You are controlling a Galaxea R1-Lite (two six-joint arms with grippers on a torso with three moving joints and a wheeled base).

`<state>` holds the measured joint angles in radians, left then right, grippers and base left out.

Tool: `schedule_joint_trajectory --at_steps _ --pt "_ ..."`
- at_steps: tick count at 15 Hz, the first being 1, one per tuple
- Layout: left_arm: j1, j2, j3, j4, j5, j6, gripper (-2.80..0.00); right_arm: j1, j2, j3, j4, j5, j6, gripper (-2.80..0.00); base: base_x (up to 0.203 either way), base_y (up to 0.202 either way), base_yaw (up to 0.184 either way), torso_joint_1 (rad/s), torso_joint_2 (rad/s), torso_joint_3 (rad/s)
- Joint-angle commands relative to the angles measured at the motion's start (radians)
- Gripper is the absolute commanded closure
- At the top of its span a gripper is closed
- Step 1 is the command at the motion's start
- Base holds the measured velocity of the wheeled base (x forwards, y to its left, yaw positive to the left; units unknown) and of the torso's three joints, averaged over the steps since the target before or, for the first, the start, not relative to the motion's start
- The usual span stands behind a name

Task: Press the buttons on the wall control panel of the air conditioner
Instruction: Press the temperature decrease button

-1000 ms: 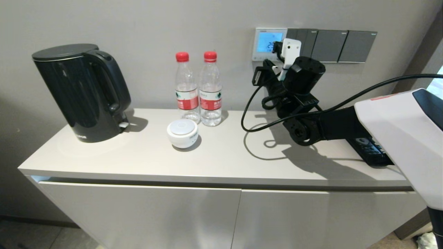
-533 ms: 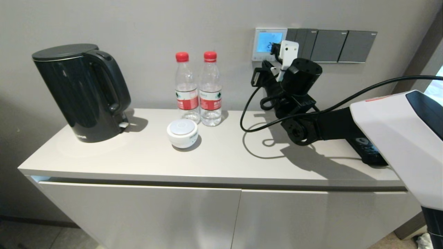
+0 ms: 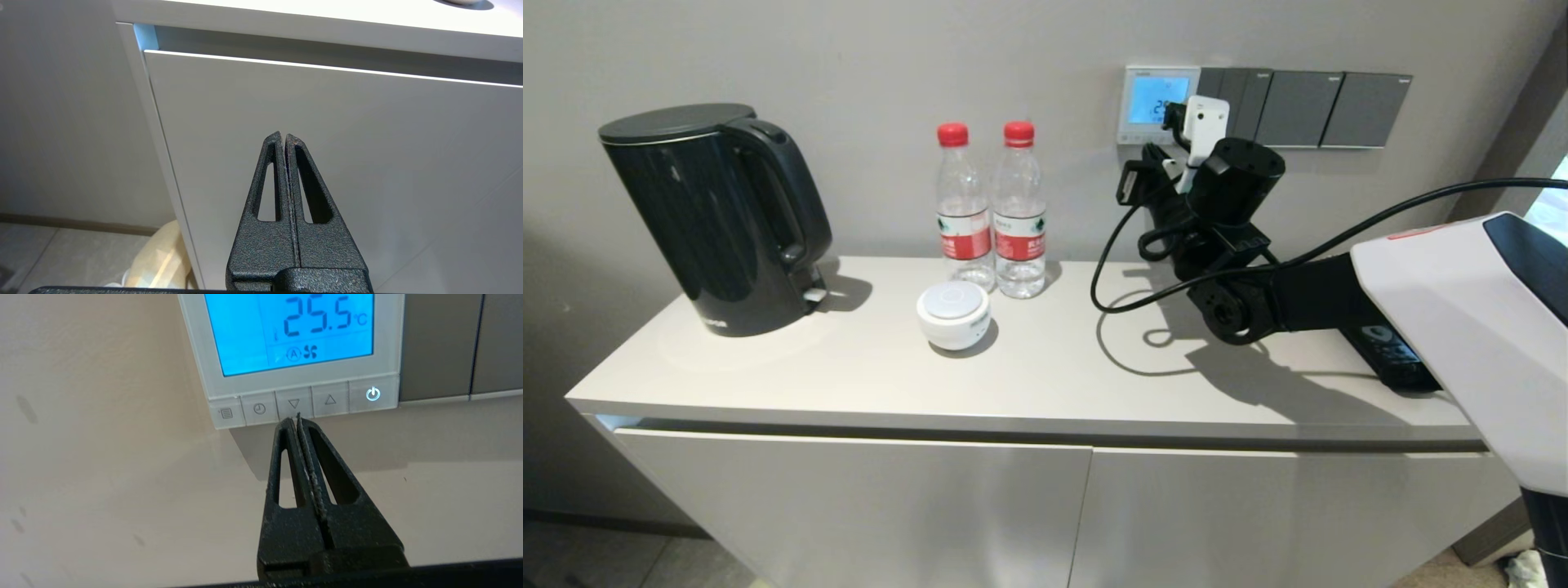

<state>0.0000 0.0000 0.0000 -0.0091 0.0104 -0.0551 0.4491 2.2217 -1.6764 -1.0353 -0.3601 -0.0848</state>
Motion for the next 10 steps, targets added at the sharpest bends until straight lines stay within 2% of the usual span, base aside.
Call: schedule_joint_trajectory --at_steps 1,10 --pt "0.0 0.0 0.0 0.0 0.0 0.0 0.0 0.0 -0.008 0.006 -0.009 -0.003 -0.001 0.0 0.0 0.0 0.0 0.0 0.0 0.0" --pt "0.0 0.0 0.0 -0.001 0.0 0.0 0.0 0.0 -0.008 0.003 -0.011 -0.003 -0.004 0.0 0.0 0.0 0.0 0.0 0.0 0.0"
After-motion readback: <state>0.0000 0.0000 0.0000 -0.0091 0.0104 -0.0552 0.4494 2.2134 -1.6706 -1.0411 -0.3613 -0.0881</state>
